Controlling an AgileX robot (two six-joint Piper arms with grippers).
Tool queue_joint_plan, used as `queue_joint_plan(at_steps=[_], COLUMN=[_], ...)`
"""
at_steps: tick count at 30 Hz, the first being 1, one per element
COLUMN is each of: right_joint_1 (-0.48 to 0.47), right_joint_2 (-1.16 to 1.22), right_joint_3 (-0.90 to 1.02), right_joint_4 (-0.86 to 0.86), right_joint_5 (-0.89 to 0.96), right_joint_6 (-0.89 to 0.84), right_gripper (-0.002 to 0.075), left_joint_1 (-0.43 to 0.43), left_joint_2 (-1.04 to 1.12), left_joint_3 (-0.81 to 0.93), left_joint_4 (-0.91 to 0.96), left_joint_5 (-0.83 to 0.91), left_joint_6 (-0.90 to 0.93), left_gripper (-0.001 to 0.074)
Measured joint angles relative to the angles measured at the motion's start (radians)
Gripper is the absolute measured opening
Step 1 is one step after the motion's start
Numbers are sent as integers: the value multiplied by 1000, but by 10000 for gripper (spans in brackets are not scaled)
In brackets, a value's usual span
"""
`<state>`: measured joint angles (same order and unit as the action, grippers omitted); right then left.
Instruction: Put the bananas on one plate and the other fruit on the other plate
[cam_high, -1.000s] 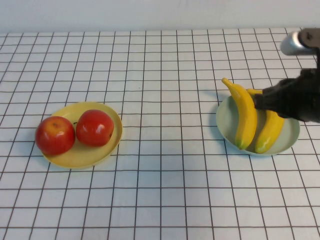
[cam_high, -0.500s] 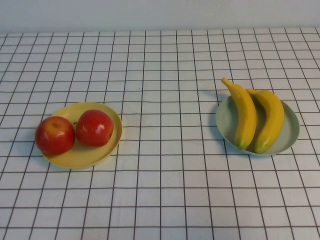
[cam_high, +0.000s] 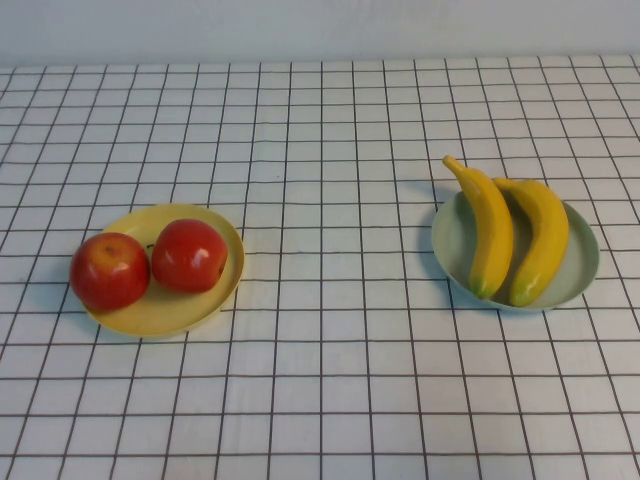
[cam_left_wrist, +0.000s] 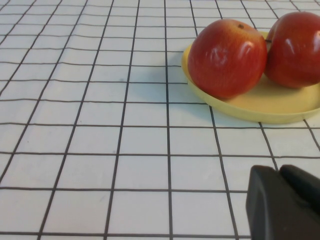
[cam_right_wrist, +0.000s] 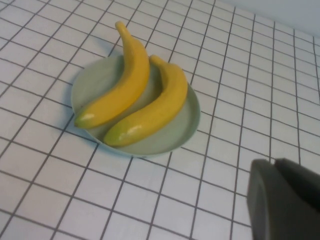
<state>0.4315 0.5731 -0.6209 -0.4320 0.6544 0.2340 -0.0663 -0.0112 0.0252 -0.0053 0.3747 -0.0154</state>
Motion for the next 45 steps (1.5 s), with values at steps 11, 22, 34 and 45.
queue_joint_plan(at_steps=[11, 22, 34, 45], right_joint_1=[-43, -404, -460, -430], right_joint_2=[-73, -302, -420, -580], right_joint_3=[56, 513, 646, 647], right_joint_4=[-22, 89, 167, 209], right_joint_5=[-23, -687, -761, -468], right_joint_6=[46, 51, 53, 48], right_gripper=[-15, -15, -15, -15], left_joint_1=[0, 0, 0, 0], left_joint_2=[0, 0, 0, 0], left_joint_3=[0, 0, 0, 0], left_joint_4=[0, 0, 0, 0], left_joint_5=[0, 0, 0, 0], left_joint_6=[0, 0, 0, 0], left_gripper=[2, 2, 2, 2])
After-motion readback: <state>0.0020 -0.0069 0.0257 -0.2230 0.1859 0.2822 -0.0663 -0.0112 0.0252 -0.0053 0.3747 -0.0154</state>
